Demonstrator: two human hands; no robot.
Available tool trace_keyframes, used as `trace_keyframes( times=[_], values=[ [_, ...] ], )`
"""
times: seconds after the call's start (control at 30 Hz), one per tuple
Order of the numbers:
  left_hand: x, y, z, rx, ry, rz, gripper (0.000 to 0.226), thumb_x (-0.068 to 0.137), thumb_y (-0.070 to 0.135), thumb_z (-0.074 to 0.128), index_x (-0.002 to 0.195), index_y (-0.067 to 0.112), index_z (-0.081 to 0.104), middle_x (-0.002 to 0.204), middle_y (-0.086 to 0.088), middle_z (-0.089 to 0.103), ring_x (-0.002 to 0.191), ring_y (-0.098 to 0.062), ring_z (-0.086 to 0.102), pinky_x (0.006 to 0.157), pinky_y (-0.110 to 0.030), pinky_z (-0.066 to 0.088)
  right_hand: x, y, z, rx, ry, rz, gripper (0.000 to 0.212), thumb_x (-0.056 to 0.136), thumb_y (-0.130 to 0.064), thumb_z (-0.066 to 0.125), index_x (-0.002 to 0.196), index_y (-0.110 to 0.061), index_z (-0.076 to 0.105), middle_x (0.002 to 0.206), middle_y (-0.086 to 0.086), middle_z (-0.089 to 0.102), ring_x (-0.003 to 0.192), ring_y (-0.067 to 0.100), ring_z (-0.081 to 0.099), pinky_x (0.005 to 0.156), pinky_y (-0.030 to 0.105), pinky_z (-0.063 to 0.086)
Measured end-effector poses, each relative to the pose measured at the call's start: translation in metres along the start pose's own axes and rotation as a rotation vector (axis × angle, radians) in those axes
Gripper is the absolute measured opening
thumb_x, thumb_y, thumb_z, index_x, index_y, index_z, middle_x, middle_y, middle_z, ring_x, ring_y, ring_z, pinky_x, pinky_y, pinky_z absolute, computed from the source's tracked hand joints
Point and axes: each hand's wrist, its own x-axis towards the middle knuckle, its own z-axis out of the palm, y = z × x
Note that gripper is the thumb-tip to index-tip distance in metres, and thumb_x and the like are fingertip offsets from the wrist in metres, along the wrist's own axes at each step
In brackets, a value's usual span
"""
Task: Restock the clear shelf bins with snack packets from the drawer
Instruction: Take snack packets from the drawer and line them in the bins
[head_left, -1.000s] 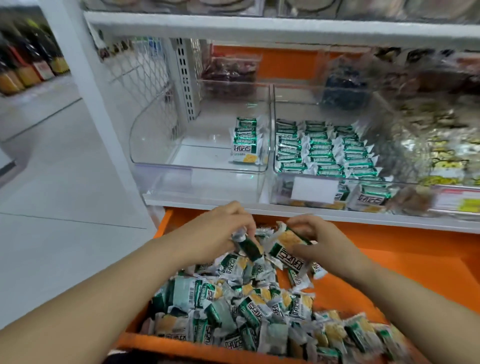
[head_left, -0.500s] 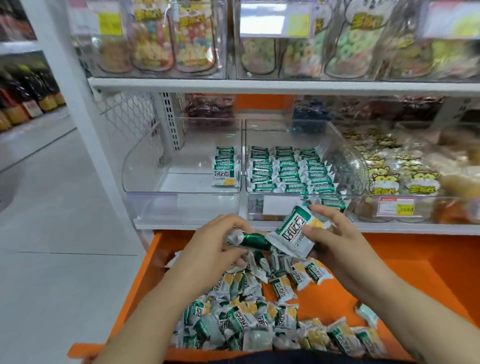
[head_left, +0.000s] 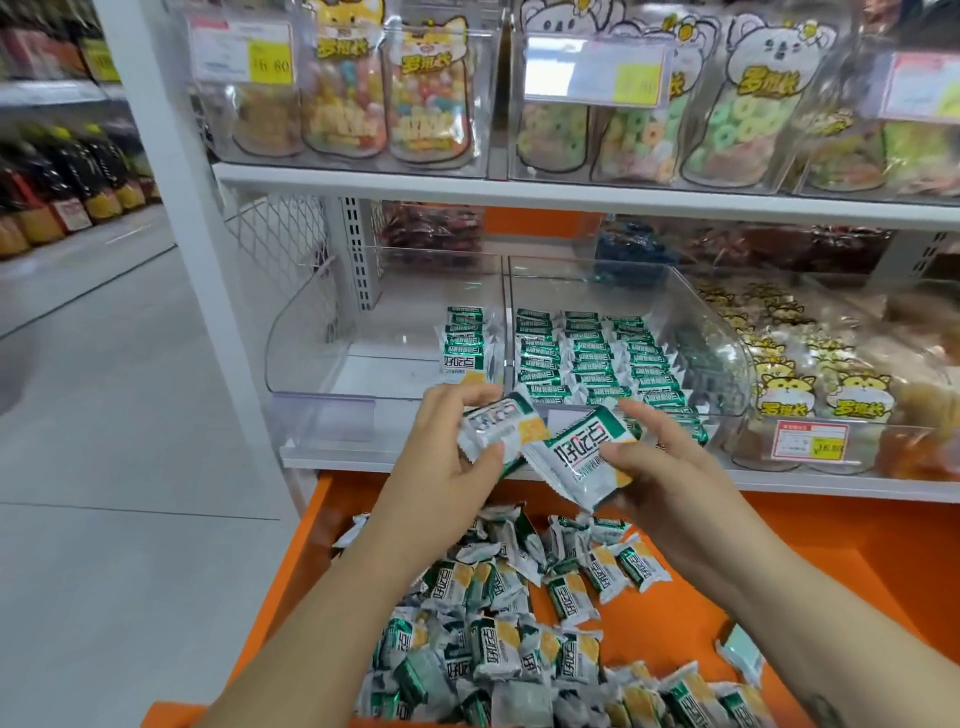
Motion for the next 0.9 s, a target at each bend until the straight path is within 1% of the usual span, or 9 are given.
trace_keyframes(
  times=[0.1,0.17,0.3,0.4,0.5,0.6,0.7,0.8,0.9],
  values=[
    [0.003,-0.001,-0.004,-0.068,-0.027,-0.064,0.066,0.09,0.014,0.061,0.127,0.056,0.026,0.131,0.02,0.038,0.059,-0.001,0.044,0.055,-0.009,0.04,0.002,-0.003,0.01,-0.128,-0.019,-0.046,0.041,0.085,-0.017,0.066,0.12,-0.037,0.057,0.121,0.007,0.056,0.088,0.016,0.053,0.07,0.031,0.047],
    [0.004,-0.001,-0.007,-0.173,-0.069,-0.154,0.057,0.089,0.01,0.062,0.122,0.051,0.039,0.116,0.012,0.058,0.056,-0.003,0.05,0.055,-0.013,0.041,0.003,-0.006,0.018,-0.171,-0.044,-0.073,0.037,0.076,-0.028,0.072,0.109,-0.041,0.059,0.14,0.006,0.048,0.097,0.018,0.054,0.075,0.033,0.048],
    [0.008,-0.003,-0.012,-0.445,-0.084,-0.297,0.041,0.087,0.002,0.057,0.105,0.038,0.063,0.103,-0.002,0.072,0.077,-0.01,0.064,0.075,-0.032,0.051,0.006,-0.01,0.029,-0.341,-0.063,-0.205,0.04,0.068,-0.041,0.073,0.105,-0.045,0.058,0.129,-0.001,0.054,0.093,0.012,0.06,0.081,0.03,0.05],
    [0.01,0.001,-0.016,-0.764,-0.136,-0.365,0.03,0.089,-0.002,0.046,0.107,0.017,0.061,0.092,-0.003,0.073,0.082,-0.014,0.068,0.069,-0.027,0.053,0.009,-0.014,0.035,-0.465,-0.072,-0.285,0.038,0.075,-0.042,0.069,0.109,-0.047,0.055,0.122,-0.007,0.056,0.092,0.004,0.06,0.081,0.023,0.05],
    [0.008,-0.005,-0.015,-0.622,-0.109,-0.322,0.025,0.082,0.023,0.069,0.105,0.026,0.062,0.087,0.001,0.072,0.07,-0.009,0.065,0.065,-0.027,0.05,0.014,-0.014,0.044,-0.581,-0.089,-0.341,0.042,0.079,-0.038,0.069,0.118,-0.042,0.054,0.114,-0.011,0.057,0.092,0.006,0.058,0.077,0.013,0.049],
    [0.013,-0.015,-0.018,-0.515,0.0,-0.348,0.024,0.082,0.022,0.073,0.099,0.035,0.062,0.082,0.003,0.072,0.061,-0.01,0.063,0.057,-0.025,0.047,0.023,-0.012,0.049,-0.59,-0.124,-0.365,0.036,0.082,-0.042,0.064,0.118,-0.043,0.056,0.111,-0.01,0.059,0.096,0.013,0.059,0.084,0.026,0.052],
    [0.023,-0.024,-0.029,-0.516,0.112,-0.339,0.029,0.078,0.02,0.074,0.096,0.04,0.062,0.096,0.002,0.074,0.08,-0.019,0.07,0.073,-0.037,0.052,0.043,-0.017,0.048,-0.565,-0.124,-0.389,0.024,0.093,-0.037,0.051,0.116,-0.042,0.056,0.106,-0.017,0.059,0.083,-0.007,0.054,0.068,0.006,0.044],
    [0.036,-0.031,-0.042,-0.384,0.271,-0.269,0.031,0.084,0.013,0.07,0.101,0.036,0.057,0.099,0.009,0.07,0.078,-0.003,0.068,0.071,-0.025,0.051,0.083,-0.02,0.04,-0.886,-0.053,-0.457,0.037,0.097,-0.033,0.049,0.134,-0.03,0.049,0.131,-0.008,0.048,0.107,0.003,0.05,0.087,0.016,0.039],
    [0.054,-0.036,-0.051,-0.221,0.339,-0.206,0.034,0.085,0.011,0.067,0.107,0.031,0.052,0.101,0.017,0.061,0.082,0.002,0.063,0.071,-0.017,0.048,0.119,-0.016,0.036,-1.155,-0.085,-0.501,0.05,0.098,-0.039,0.044,0.146,-0.028,0.035,0.156,-0.002,0.021,0.142,0.016,0.023,0.113,0.033,0.024]
  ],
)
